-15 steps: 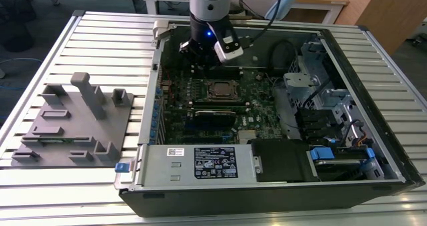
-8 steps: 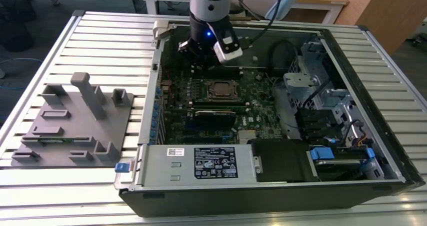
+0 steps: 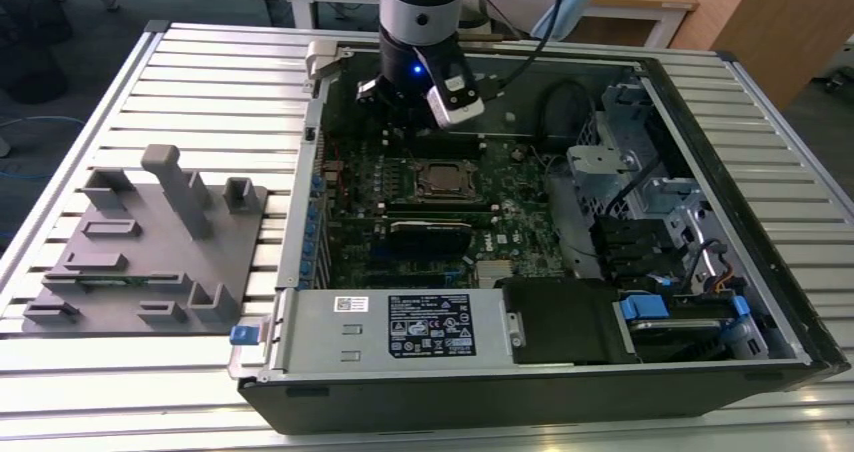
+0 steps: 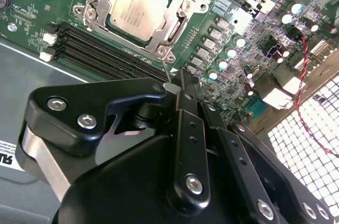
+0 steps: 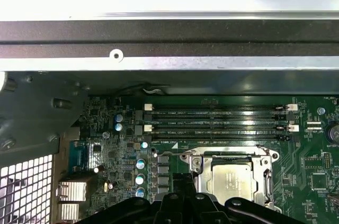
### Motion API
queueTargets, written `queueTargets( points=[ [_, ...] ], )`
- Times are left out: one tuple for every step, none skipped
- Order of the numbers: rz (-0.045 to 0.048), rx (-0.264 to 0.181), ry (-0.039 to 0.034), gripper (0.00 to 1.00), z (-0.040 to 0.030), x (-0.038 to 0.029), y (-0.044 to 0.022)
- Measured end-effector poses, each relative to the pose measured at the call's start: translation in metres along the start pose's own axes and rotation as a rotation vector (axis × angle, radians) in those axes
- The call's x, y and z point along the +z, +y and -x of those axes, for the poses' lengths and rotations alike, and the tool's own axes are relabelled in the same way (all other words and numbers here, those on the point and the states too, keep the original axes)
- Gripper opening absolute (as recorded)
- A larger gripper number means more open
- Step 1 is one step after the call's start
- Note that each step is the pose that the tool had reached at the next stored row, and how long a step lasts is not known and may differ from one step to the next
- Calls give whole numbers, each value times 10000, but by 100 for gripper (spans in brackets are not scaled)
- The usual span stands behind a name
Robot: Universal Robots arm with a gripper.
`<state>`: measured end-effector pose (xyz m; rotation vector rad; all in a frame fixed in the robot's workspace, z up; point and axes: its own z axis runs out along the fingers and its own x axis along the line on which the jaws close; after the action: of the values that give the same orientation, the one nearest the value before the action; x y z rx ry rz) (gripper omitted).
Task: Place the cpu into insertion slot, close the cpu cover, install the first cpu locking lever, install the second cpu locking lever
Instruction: 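Install the first cpu locking lever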
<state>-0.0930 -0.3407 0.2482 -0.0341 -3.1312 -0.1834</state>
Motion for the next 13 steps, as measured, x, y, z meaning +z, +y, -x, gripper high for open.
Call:
queueTargets(
  points=[
    [-1,0,0,10,0,0,0],
    [1,-2,0,10,-1,0,0],
    [1,-1,-1,10,-4,0,0],
    [0,0,0,10,-8,0,0],
    [0,-1,0,10,-10,0,0],
    [0,0,0,10,-14,0,0],
    [0,-1,0,10,-16,0,0],
    [0,0,0,10,-17,0,0],
    [0,-1,0,10,-17,0,0],
    [0,0,0,10,-17,0,0],
    [0,0,0,10,-17,0,0],
    [0,0,0,10,-17,0,0],
    [0,0,0,10,-17,0,0]
  ],
)
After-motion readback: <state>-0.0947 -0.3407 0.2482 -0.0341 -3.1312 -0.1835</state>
